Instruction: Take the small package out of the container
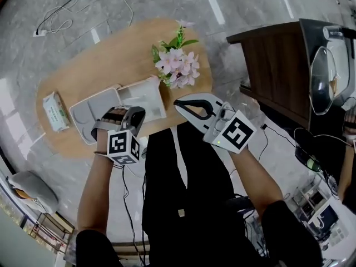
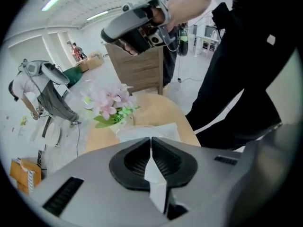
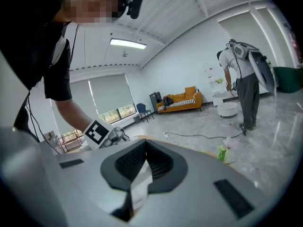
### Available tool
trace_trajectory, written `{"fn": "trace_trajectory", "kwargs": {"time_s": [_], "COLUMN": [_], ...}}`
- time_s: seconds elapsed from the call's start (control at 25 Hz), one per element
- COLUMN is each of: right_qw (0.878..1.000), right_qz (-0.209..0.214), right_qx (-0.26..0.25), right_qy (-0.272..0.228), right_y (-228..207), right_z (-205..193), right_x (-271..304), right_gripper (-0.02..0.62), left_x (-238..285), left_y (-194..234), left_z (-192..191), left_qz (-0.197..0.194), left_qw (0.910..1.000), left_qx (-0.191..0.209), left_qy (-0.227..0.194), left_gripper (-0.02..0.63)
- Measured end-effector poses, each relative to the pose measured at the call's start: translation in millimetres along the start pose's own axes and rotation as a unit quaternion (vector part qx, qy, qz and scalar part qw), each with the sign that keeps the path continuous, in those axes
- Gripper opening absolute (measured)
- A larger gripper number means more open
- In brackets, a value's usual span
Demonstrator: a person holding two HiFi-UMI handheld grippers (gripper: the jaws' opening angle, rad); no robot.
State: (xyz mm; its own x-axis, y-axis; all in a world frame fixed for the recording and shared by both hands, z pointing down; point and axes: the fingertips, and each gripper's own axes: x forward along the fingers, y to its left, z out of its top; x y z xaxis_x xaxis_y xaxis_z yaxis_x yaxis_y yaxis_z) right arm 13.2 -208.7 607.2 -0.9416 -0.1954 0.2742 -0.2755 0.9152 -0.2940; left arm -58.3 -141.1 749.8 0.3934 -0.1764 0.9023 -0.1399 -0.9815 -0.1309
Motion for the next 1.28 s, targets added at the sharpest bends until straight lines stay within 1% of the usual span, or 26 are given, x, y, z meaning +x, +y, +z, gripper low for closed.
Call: {"fn": "trace_trajectory", "kwargs": {"time_s": [0.12,0.24,0.4,0.52,0.64,0.76,0.84,0.92,1.04,1.16,1.28], "right_qw": [1.0,0.999,0.995,0.992,0.99,0.987,0.984,0.98,0.975,0.969,0.967], "right_qz": [-0.002,-0.002,0.0,0.003,0.001,0.002,0.008,0.016,0.015,0.022,0.033], "right_qx": [-0.019,-0.035,-0.082,-0.105,-0.115,-0.121,-0.132,-0.149,-0.174,-0.191,-0.18], "right_qy": [-0.01,-0.025,-0.053,-0.068,-0.083,-0.101,-0.115,-0.13,-0.138,-0.154,-0.179], "right_y": [11,29,38,54,68,83,98,110,122,133,143], "right_z": [40,87,153,195,231,269,297,315,340,360,373], "right_x": [-9,-20,-29,-41,-57,-73,-84,-96,-109,-121,-134], "right_gripper": [0.012,0.012,0.012,0.012,0.012,0.012,0.012,0.012,0.012,0.012,0.012], "left_x": [-43,-97,-166,-220,-272,-321,-355,-387,-429,-457,-477], "left_y": [18,33,75,91,108,126,134,137,136,131,121], "left_z": [25,53,89,116,143,169,187,204,223,237,250], "left_qz": [0.039,0.075,0.144,0.179,0.211,0.243,0.261,0.274,0.287,0.29,0.282], "left_qw": [0.9986,0.9943,0.9813,0.971,0.959,0.9452,0.9338,0.9209,0.9048,0.8943,0.8827], "left_qx": [-0.025,-0.053,-0.077,-0.09,-0.095,-0.094,-0.098,-0.106,-0.113,-0.115,-0.118], "left_qy": [-0.026,-0.055,-0.102,-0.131,-0.163,-0.196,-0.224,-0.256,-0.294,-0.321,-0.357], "left_gripper": [0.025,0.025,0.025,0.025,0.025,0.025,0.025,0.025,0.023,0.023,0.023]}}
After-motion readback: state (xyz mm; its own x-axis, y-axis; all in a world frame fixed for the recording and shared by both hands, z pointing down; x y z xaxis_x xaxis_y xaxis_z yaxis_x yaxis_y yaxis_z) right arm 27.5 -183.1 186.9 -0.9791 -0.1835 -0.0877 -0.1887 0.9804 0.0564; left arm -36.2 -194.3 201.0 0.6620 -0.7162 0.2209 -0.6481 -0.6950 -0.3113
